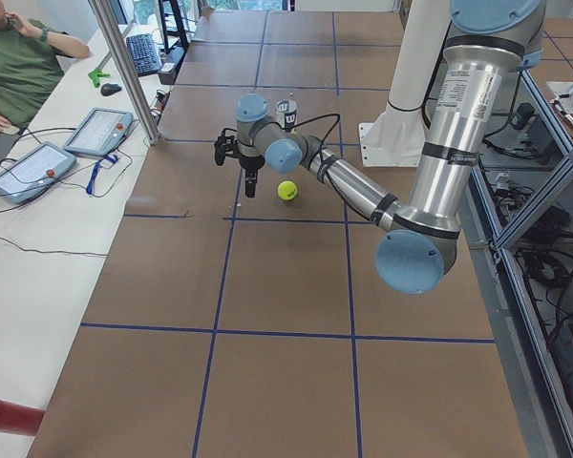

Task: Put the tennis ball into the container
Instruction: 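Move the left gripper down over the loose yellow-green tennis ball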

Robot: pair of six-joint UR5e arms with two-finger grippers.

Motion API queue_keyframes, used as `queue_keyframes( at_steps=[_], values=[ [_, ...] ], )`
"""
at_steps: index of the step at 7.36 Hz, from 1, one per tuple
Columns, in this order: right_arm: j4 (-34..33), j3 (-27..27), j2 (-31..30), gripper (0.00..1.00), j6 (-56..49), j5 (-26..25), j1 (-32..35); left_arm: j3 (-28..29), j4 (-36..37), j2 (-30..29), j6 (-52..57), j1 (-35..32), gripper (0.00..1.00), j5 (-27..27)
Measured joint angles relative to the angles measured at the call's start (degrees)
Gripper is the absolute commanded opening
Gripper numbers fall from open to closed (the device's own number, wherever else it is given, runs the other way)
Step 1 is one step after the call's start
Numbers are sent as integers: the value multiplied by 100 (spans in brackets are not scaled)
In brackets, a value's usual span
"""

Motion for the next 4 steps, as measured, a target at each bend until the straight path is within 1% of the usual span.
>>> queue_keyframes(
  at_steps=[2,4],
  values=[
    [0,0,0,100,0,2,0,30,-115,-181,-1066,787,100,811],
    [0,0,0,100,0,3,0,71,-271,-209,-1759,1391,100,1477]
  ],
)
